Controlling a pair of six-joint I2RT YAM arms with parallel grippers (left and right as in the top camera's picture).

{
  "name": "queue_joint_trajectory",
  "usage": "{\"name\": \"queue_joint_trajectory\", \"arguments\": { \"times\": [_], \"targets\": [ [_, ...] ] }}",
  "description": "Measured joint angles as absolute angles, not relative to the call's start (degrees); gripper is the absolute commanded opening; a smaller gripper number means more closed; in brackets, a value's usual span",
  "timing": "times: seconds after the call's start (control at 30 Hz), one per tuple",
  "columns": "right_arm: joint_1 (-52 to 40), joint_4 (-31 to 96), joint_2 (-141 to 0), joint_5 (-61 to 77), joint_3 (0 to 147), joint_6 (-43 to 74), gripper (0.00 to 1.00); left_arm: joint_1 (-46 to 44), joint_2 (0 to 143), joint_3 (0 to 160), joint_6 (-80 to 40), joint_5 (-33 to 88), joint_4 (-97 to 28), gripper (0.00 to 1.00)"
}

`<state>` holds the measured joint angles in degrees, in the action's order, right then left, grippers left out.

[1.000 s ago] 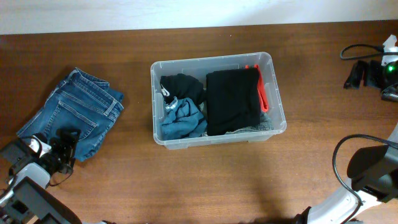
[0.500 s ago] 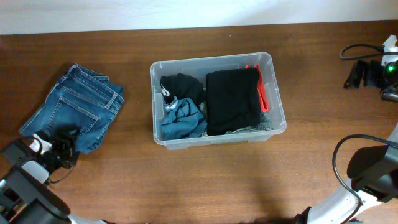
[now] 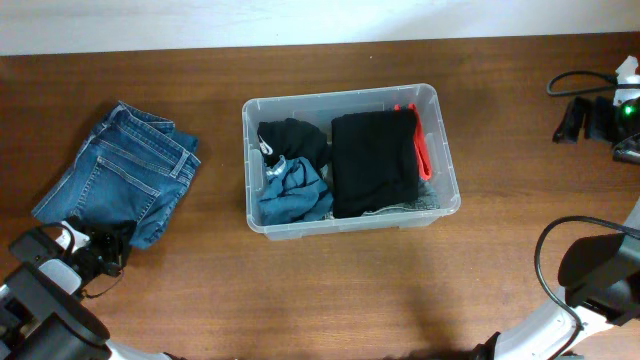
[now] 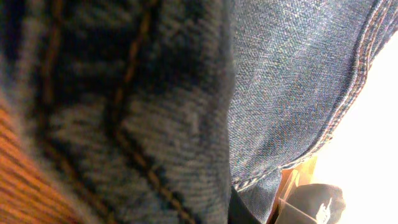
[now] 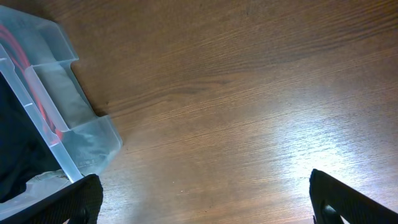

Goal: Pack container

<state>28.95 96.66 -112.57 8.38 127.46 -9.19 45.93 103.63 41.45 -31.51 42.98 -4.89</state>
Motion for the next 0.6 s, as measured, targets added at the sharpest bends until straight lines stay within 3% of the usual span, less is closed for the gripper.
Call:
{"name": "queue_joint_trajectory", "arguments": {
  "times": [0.2, 0.6],
  "targets": [
    [28.9, 96.7, -112.6, 8.4, 127.5, -9.2, 0.98, 45.4, 99.6, 40.7, -31.1, 40.2, -8.3, 0.01],
    [28.9, 96.7, -112.6, 8.4, 127.5, -9.2, 0.98, 45.0, 74.4, 46.7, -30.0, 33.2, -20.8, 0.00]
  ]
}}
